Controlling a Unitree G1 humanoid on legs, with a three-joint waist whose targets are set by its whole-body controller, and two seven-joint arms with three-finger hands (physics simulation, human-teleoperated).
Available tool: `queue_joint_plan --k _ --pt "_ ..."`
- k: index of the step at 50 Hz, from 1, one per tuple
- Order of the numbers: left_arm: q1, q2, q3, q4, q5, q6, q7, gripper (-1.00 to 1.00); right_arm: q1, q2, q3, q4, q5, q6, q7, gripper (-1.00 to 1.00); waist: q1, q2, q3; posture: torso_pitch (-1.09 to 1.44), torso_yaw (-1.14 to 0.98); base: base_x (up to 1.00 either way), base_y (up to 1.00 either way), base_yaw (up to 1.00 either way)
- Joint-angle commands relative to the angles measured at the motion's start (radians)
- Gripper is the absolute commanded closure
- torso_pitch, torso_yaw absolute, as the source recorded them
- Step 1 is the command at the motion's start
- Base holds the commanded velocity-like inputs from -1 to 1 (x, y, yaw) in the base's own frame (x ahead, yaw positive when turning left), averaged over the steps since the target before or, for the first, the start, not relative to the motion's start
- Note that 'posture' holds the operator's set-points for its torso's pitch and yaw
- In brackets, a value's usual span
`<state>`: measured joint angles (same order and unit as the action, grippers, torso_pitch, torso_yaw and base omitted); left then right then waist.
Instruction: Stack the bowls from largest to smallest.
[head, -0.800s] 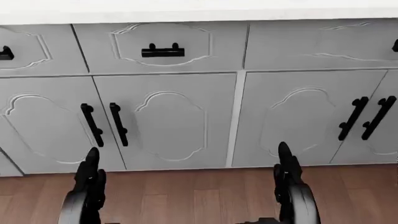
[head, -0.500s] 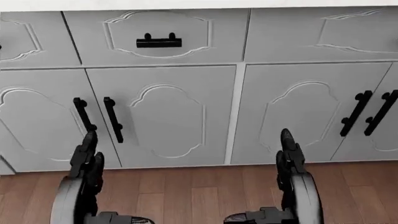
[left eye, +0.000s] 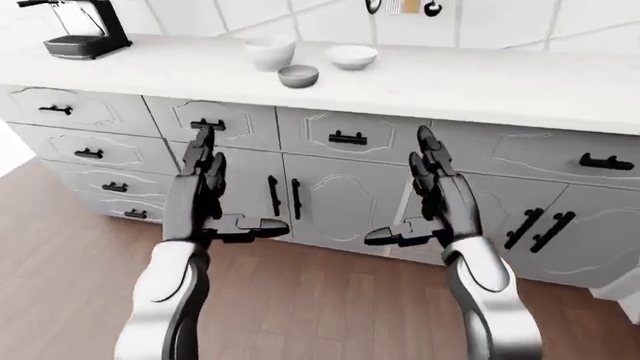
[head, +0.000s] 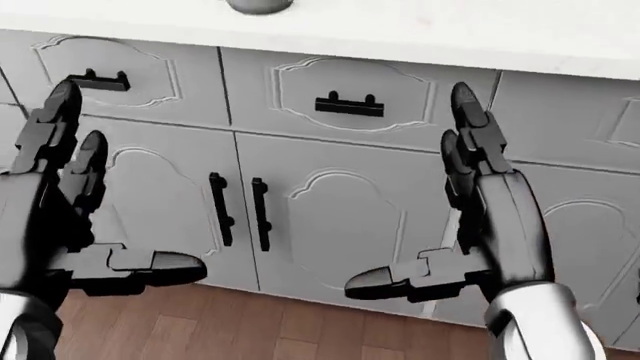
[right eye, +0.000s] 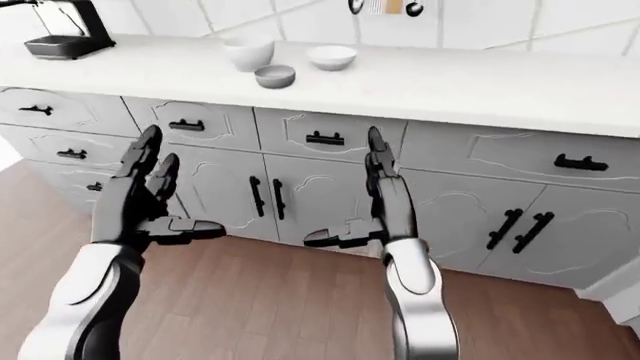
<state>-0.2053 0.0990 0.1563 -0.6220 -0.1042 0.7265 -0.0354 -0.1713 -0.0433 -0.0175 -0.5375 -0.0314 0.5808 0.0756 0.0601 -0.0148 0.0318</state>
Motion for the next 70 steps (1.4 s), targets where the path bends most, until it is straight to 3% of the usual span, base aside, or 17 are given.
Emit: queue_joint_plan --k 1,3,6,12,14,16,17,21,25,30,31,33,35,43,55,58,70 --pt "-0.041 0.002 0.007 -0.064 -0.046 0.043 0.0 -1.0 -0.036 -0.014 -0.013 -0.078 -0.016 0.039 0.005 -1.0 -0.029 0.006 -0.024 0.0 0.0 0.37 0.8 0.0" --pt "-0.055 0.013 0.017 -0.076 -0.062 0.066 0.01 -1.0 -0.055 -0.017 -0.021 -0.101 -0.025 0.071 0.007 -1.0 -0.021 -0.005 0.066 0.0 0.0 0.8 0.58 0.0" --pt "-0.069 0.024 0.025 -0.096 -0.088 0.099 0.021 -1.0 -0.076 -0.02 -0.031 -0.138 -0.023 0.109 0.01 -1.0 -0.04 -0.009 0.006 0.0 0.0 0.82 0.54 0.0" --pt "-0.117 0.047 0.049 -0.185 -0.149 0.218 0.052 -1.0 -0.13 -0.032 -0.04 -0.203 -0.029 0.194 -0.001 -1.0 -0.111 0.047 -0.007 0.0 0.0 0.87 0.45 0.0" --pt "-0.13 0.05 0.055 -0.205 -0.171 0.248 0.064 -1.0 -0.144 -0.032 -0.044 -0.203 -0.025 0.198 -0.006 -1.0 -0.12 0.087 -0.02 0.0 0.0 0.88 0.43 0.0" --pt "-0.138 0.056 0.059 -0.196 -0.181 0.245 0.067 -1.0 -0.157 -0.035 -0.05 -0.203 -0.02 0.203 -0.01 -1.0 -0.106 0.179 -0.038 0.0 0.0 0.88 0.42 0.0" --pt "-0.146 0.06 0.064 -0.197 -0.19 0.254 0.072 -1.0 -0.166 -0.037 -0.053 -0.211 -0.015 0.216 -0.012 -1.0 -0.101 0.114 0.007 0.0 0.0 0.88 0.41 0.0" --pt "-0.176 0.077 0.074 -0.202 -0.211 0.279 0.092 -1.0 -0.186 -0.046 -0.065 -0.217 0.002 0.23 -0.016 -1.0 -0.084 0.081 -0.024 0.0 0.0 0.89 0.3 0.0" --pt "-0.191 0.087 0.081 -0.201 -0.228 0.289 0.102 -1.0 -0.195 -0.049 -0.069 -0.213 0.014 0.237 -0.027 -1.0 -0.112 0.114 -0.006 0.0 0.0 0.92 -0.27 0.0" --pt "-0.196 0.097 0.094 -0.213 -0.254 0.305 0.115 -1.0 -0.219 -0.064 -0.084 -0.266 0.036 0.293 -0.029 -1.0 -0.13 0.095 -0.022 0.0 0.0 0.92 -0.5 0.0" --pt "-0.19 0.098 0.092 -0.215 -0.256 0.299 0.116 -1.0 -0.226 -0.069 -0.09 -0.283 0.041 0.305 -0.031 -1.0 -0.133 0.077 -0.029 0.0 0.0 0.59 -0.2 0.0" --pt "-0.185 0.099 0.084 -0.212 -0.256 0.291 0.118 -1.0 -0.239 -0.077 -0.104 -0.303 0.055 0.323 -0.035 -1.0 -0.133 -0.046 -0.06 0.0 0.0 0.3 -0.03 0.0" --pt "-0.193 0.106 0.087 -0.203 -0.258 0.286 0.116 -1.0 -0.247 -0.086 -0.111 -0.308 0.063 0.329 -0.041 -1.0 -0.127 -0.022 0.01 0.0 0.0 0.16 0.0 0.0" --pt "-0.186 0.137 0.151 -0.225 -0.325 0.301 0.127 -1.0 -0.311 -0.112 -0.127 -0.375 0.099 0.396 -0.074 -1.0 -0.043 -0.062 0.011 0.0 0.0 0.0 0.48 0.0" --pt "-0.187 0.158 0.162 -0.209 -0.362 0.286 0.149 -1.0 -0.339 -0.129 -0.134 -0.382 0.131 0.414 -0.101 -1.0 0.022 0.062 -0.003 0.0 0.0 0.0 0.74 0.0" --pt "-0.188 0.166 0.177 -0.219 -0.381 0.296 0.153 -1.0 -0.349 -0.13 -0.134 -0.402 0.138 0.441 -0.11 -1.0 0.041 0.063 -0.019 0.0 0.0 0.0 0.48 0.0" --pt "-0.201 0.202 0.207 -0.215 -0.445 0.305 0.186 -1.0 -0.357 -0.129 -0.195 -0.42 0.279 0.447 -0.184 -1.0 -0.074 0.056 0.012 0.0 0.0 0.0 0.03 -0.28"
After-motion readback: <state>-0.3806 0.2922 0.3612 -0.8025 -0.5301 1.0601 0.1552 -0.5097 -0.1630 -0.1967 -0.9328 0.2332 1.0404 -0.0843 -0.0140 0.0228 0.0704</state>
